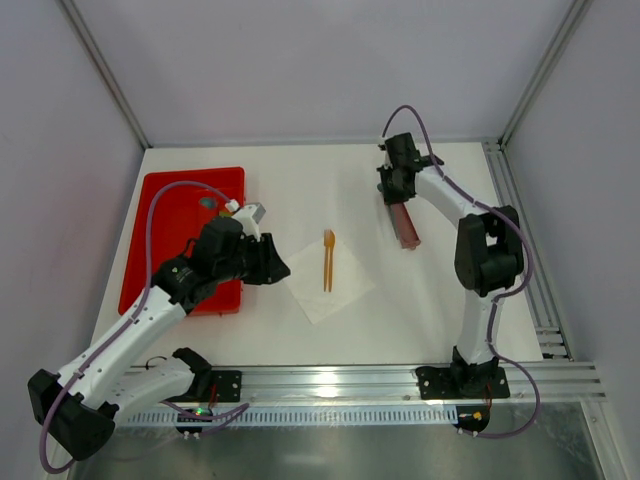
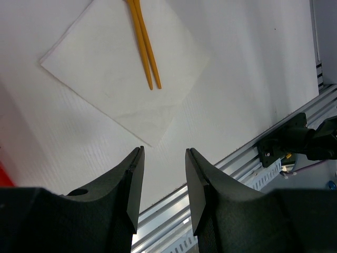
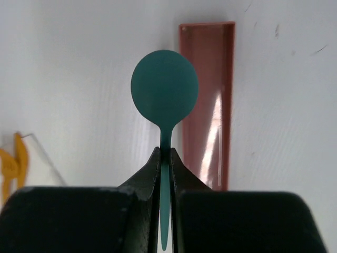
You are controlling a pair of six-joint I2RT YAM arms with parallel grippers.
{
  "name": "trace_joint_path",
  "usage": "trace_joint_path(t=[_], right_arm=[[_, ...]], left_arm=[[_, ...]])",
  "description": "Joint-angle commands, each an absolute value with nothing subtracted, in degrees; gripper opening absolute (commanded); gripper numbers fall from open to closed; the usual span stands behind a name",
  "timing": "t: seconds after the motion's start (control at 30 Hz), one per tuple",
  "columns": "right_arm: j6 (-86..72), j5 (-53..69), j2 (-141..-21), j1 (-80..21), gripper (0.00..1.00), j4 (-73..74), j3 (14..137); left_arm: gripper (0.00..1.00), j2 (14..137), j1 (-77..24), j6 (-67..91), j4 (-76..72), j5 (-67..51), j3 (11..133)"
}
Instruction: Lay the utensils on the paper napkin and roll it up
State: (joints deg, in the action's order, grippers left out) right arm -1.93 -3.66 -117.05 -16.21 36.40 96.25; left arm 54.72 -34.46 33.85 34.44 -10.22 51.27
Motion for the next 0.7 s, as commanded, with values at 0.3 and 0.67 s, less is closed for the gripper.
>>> trace_joint_path(t=[0.3, 0.67], right_arm=[[-36.6, -13.4, -104.9, -38.8, 0.04, 27.8, 80.7], [-47.3, -18.1, -108.0, -43.1, 0.04, 26.5, 77.4]], left_arm=[[0.41, 51.4, -34.2, 33.2, 33.2, -9.0, 51.2], [0.41, 50.6, -34.1, 33.0, 33.3, -8.8, 51.1]])
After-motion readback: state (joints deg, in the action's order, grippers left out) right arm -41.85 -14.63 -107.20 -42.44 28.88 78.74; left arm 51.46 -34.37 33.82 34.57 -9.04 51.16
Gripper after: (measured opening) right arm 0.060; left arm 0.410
